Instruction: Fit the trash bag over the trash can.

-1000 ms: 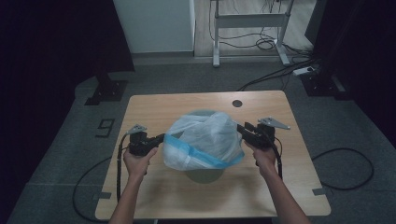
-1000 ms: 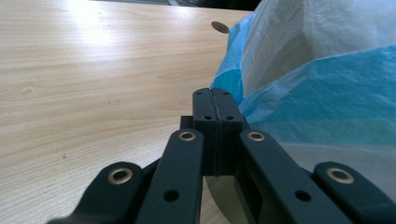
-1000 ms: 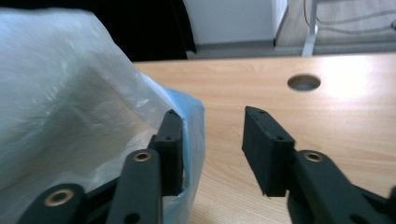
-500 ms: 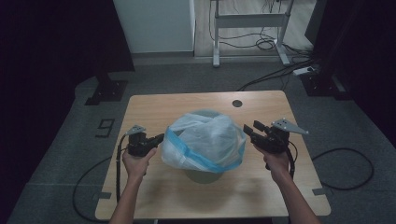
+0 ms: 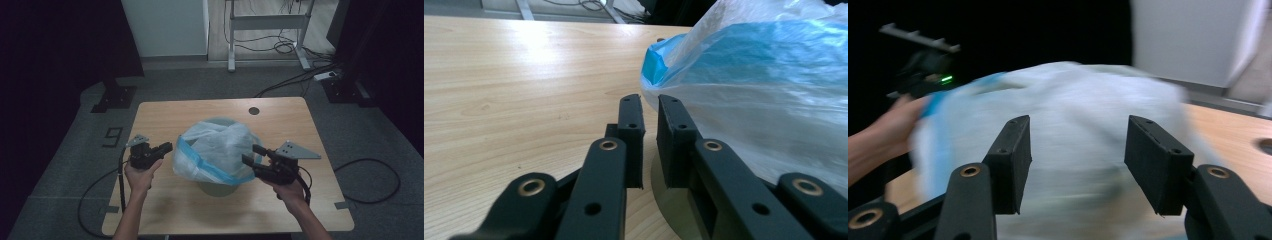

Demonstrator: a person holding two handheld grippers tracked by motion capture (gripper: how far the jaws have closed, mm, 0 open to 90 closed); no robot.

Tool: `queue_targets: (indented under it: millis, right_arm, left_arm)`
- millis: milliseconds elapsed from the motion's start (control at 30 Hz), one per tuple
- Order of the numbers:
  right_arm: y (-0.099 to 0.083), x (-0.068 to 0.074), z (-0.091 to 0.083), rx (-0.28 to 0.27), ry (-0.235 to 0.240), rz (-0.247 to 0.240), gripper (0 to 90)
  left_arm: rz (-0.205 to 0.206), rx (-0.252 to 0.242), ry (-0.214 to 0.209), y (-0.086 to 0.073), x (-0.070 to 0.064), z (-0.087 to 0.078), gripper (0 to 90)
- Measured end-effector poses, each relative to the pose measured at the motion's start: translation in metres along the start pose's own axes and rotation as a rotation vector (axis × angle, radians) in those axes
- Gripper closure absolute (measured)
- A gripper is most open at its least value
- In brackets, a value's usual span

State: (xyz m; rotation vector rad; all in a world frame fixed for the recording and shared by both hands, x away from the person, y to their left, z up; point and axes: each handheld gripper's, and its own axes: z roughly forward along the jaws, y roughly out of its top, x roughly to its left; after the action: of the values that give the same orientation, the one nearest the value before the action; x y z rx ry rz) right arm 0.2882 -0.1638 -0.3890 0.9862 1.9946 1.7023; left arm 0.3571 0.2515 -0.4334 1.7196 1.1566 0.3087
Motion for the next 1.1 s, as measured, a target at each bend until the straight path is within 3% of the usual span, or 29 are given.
queue_targets:
  millis: [200, 467, 667, 700, 867, 1100]
  right_arm:
    - [0.002, 0.036, 0.008, 0.037, 0.125, -0.059, 43.7]
    - [0.0, 0.055, 0.029, 0.078, 0.176, -0.083, 44.0]
    - [-0.006, 0.061, 0.038, 0.106, 0.203, -0.113, 58.8]
    - [-0.008, 0.063, 0.038, 0.107, 0.214, -0.138, 69.0]
    - [-0.013, 0.067, 0.033, 0.101, 0.217, -0.174, 88.9]
    - [-0.026, 0.078, 0.022, 0.091, 0.266, -0.208, 89.2]
  left_arm:
    - [0.002, -0.028, 0.014, 0.0, 0.0, -0.015, 78.3]
    - [-0.011, -0.046, 0.011, -0.004, 0.004, -0.025, 78.0]
    - [-0.024, -0.048, 0.008, -0.008, 0.008, -0.026, 78.0]
    - [-0.023, -0.048, 0.008, -0.009, 0.009, -0.026, 78.0]
    - [-0.021, -0.055, 0.007, -0.008, 0.007, -0.029, 78.0]
    - [-0.008, -0.074, -0.013, -0.002, -0.001, -0.033, 77.9]
